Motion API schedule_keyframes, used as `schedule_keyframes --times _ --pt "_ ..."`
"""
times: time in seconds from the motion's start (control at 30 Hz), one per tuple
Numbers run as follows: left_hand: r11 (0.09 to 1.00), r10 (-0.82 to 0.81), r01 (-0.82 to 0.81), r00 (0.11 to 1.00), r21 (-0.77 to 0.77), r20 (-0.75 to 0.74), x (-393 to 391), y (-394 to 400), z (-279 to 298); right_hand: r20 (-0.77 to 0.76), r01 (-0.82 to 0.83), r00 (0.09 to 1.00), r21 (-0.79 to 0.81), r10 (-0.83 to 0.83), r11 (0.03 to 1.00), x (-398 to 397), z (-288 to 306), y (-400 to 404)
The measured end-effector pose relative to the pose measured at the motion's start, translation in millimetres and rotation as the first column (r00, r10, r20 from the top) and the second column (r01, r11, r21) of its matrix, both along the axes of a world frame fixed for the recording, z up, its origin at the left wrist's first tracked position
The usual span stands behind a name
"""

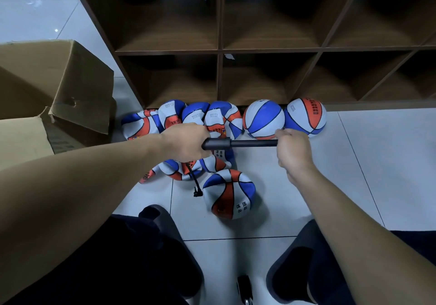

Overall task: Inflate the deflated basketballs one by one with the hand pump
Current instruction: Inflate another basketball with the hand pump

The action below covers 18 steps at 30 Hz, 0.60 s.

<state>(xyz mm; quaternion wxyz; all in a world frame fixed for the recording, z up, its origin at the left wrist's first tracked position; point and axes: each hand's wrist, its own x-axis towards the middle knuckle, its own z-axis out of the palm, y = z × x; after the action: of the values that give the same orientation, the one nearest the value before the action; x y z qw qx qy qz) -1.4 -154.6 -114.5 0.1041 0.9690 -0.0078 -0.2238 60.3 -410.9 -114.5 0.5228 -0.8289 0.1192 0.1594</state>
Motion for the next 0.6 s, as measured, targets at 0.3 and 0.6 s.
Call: schedule_keyframes --times 0.3,0.6 --pt "1.0 0.013 -0.013 0.999 -0.007 0.031 0 -10 4 0.034 0.006 0.999 0.005 -0.006 1.0 -5 4 9" --pt "1.0 -0.005 0.007 0.996 -0.024 0.091 1 -34 15 0.165 -0.022 0.986 -0.038 0.028 0.999 -31 7 30"
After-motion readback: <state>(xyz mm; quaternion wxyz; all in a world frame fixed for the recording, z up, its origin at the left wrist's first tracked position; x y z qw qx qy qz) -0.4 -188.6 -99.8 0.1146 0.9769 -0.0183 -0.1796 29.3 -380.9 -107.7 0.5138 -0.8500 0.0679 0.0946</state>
